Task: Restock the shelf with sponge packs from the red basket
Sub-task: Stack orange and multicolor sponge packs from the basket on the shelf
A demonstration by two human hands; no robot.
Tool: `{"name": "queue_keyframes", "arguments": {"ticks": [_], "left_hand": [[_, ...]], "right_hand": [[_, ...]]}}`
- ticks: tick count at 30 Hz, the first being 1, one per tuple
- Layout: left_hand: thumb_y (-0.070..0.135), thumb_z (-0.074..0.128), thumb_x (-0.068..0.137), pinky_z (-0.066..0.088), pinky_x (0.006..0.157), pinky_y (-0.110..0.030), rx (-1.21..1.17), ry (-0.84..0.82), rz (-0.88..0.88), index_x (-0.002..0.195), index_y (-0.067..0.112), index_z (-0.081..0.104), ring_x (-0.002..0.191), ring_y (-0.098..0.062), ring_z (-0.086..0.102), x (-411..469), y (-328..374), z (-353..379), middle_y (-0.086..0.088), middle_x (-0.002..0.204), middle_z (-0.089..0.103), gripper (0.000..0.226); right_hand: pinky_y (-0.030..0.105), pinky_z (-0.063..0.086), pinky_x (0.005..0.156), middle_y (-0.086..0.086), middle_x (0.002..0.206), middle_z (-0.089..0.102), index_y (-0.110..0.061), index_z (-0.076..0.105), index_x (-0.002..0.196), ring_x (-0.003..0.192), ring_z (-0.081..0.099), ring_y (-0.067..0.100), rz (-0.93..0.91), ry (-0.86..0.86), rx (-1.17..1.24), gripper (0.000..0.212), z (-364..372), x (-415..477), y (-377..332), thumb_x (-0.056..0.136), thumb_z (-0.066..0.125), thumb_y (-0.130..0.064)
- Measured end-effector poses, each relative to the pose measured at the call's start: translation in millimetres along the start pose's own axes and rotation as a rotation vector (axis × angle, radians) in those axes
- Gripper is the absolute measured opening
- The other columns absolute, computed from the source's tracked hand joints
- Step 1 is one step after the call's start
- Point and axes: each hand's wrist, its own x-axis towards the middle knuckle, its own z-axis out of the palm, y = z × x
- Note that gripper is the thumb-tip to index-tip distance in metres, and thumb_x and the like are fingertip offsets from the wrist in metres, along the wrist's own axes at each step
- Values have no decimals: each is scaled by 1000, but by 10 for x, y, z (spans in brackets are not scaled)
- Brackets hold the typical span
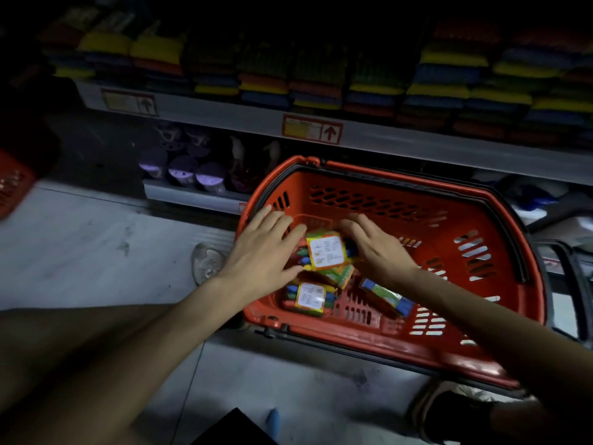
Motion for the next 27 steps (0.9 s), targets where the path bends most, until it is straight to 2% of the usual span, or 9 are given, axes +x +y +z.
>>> {"name": "queue_keyframes", "arguments": {"ticks": [2, 4, 8, 11, 14, 16, 19, 22, 27], "left_hand": [[66, 69, 79, 33, 119, -40, -202, -19, -62, 151, 18, 45, 135, -25, 48, 43, 74, -77, -4, 143, 51, 89], [70, 71, 77, 36, 115, -33, -480, -79, -164, 155, 26, 35, 137, -14, 43, 97, 154, -156, 5, 149, 42, 97], [54, 87, 70, 38, 114, -29, -937, -134, -354, 152, 27, 42, 133, -9, 48, 220, 196, -210, 6, 145, 46, 97], [48, 93, 65, 47, 108, -32, -1053, -84, -476, 146, 22, 48, 123, -13, 59, 274, 98, -210, 3, 137, 57, 97], [44, 94, 63, 45, 105, -31, -880, 20, -491, 143, 24, 48, 119, -12, 56, 242, -20, -244, 1, 133, 54, 95], [41, 94, 64, 40, 99, -25, -777, 47, -472, 144, 27, 45, 116, -8, 50, 181, -44, -253, 4, 132, 48, 95], [45, 93, 63, 42, 97, -26, -732, 99, -437, 144, 31, 44, 121, -10, 52, 130, -25, -206, 6, 134, 48, 96], [46, 92, 66, 42, 96, -25, -682, 121, -415, 149, 31, 40, 127, -9, 50, 72, 12, -171, 7, 139, 45, 100], [54, 87, 67, 53, 91, -38, -498, 137, -322, 153, 29, 36, 128, -17, 52, -48, 102, -91, 5, 143, 42, 103]], "right_hand": [[42, 58, 67, 19, 144, 46, -12, 39, 138, 119, 60, 38, -122, 95, -66, 59, -200, -74, 10, 84, 62, -17], [40, 56, 59, 24, 141, 44, -7, 39, 133, 108, 65, 43, -224, 175, -123, 58, -331, -108, 14, 81, 64, -12], [42, 57, 67, 32, 137, 53, -8, 38, 130, 108, 67, 46, -351, 272, -129, 52, -502, -36, -37, 86, 64, -5], [41, 57, 72, 23, 148, 45, -13, 34, 138, 116, 63, 42, -158, 305, -5, 73, -539, 45, -86, 81, 80, -11], [42, 56, 75, 11, 146, 44, -20, 32, 146, 121, 58, 35, 201, 329, 150, 81, -466, 64, -88, 81, 81, -20], [44, 56, 81, 11, 135, 54, -16, 42, 142, 115, 61, 36, 322, 162, 156, 67, -297, 44, -12, 84, 75, -20], [37, 55, 85, 5, 121, 70, -19, 60, 127, 108, 68, 28, 386, -237, 237, 42, -44, 8, -31, 88, 74, -28], [33, 50, 88, 9, 127, 68, -16, 61, 132, 114, 66, 30, 266, -541, 79, 48, 210, 27, -224, 92, 71, -40], [37, 51, 92, 11, 143, 55, -17, 54, 140, 123, 59, 34, 77, -718, -78, 62, 706, 119, -511, 93, 61, -56]]}}
